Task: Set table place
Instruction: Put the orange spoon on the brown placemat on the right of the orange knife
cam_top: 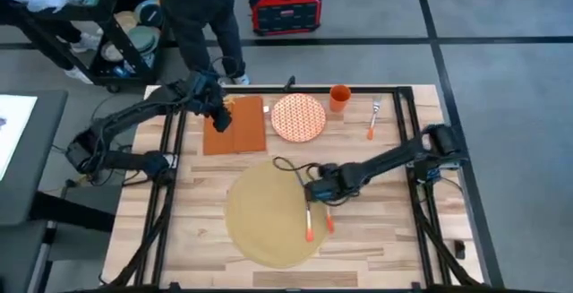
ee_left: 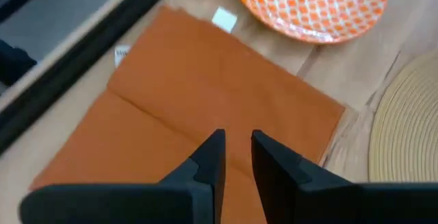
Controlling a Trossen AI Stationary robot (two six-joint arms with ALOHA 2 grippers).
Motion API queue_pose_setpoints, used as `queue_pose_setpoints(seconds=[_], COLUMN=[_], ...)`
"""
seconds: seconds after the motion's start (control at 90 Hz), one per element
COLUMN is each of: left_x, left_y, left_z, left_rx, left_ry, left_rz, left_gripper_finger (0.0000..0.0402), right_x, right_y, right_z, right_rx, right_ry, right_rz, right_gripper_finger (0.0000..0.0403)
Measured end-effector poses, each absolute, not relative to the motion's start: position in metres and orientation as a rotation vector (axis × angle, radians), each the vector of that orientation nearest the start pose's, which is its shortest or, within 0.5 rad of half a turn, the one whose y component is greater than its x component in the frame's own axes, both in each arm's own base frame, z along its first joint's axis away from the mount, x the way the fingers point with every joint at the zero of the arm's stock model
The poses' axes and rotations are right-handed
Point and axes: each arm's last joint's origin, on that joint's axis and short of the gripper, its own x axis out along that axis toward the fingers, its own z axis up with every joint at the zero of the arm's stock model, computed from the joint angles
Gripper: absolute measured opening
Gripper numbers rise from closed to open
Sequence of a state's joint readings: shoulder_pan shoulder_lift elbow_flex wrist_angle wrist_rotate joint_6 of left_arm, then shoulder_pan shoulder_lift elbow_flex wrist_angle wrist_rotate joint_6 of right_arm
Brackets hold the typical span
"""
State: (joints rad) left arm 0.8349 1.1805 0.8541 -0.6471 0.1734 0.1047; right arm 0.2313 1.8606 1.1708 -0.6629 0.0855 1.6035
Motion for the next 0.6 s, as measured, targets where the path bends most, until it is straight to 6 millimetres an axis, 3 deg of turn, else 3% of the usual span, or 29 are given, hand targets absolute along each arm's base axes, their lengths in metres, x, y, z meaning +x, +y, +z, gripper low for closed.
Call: queue_pose_setpoints(seconds=[0.078, 0.6], left_x=[0.155, 0.155], left_y=[0.163, 0.163], left_z=[0.246, 0.246], left_rx=[-0.392, -0.39], left_ry=[0.891, 0.89], left_rz=[0.563, 0.562], left_gripper_finger=[0.0051, 0.0051], right_x=[0.343, 0.347], right_y=[0.075, 0.079], right_z=[0.151, 0.149], right_rx=[1.109, 1.182], right_ry=[1.108, 1.067], right_rz=[-0.918, -0.952], right_gripper_finger=[0.0, 0.0])
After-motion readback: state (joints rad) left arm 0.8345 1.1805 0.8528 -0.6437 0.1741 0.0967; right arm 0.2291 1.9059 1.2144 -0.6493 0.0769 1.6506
